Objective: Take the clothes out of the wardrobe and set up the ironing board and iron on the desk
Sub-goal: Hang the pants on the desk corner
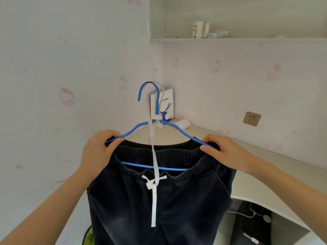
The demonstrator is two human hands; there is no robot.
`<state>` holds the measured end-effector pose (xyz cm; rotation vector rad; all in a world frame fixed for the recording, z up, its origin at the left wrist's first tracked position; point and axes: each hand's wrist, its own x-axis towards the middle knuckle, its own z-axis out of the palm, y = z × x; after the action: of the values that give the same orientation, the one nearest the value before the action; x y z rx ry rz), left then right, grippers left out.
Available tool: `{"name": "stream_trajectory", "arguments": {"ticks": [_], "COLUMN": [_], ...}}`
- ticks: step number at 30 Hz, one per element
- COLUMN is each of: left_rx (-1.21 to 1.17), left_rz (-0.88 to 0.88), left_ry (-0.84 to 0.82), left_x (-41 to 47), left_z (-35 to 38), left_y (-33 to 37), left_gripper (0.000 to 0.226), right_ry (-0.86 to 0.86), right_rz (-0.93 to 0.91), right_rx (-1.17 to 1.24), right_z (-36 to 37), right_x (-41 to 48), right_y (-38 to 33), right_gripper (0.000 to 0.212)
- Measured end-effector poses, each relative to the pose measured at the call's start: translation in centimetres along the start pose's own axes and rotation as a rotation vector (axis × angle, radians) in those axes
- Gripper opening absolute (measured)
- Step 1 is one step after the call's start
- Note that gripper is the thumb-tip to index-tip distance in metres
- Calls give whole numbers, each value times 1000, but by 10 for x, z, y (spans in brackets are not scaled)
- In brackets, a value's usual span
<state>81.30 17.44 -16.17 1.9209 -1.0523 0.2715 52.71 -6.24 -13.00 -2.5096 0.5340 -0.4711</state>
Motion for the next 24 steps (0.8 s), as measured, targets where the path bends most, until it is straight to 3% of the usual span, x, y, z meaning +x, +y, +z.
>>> {"name": "stream_trajectory", "arguments": {"ticks": [13,18,24], "left_rx": [-92,-50,12], "left_rz": [38,-36,-148], "left_ry": [121,108,16], "left_x": [151,218,282], "left_z": [28,72,148], "left_y": [-21,-50,-107], "left_gripper": [21,23,9], "right_ry": [380,367,263], "right_rz": [-81,-53,32], "right_rx": [-215,-254,-224], "right_z": [-25,-24,12], "right_x": [165,250,350], "right_y": [14,55,132], "right_gripper": [20,23,23]}}
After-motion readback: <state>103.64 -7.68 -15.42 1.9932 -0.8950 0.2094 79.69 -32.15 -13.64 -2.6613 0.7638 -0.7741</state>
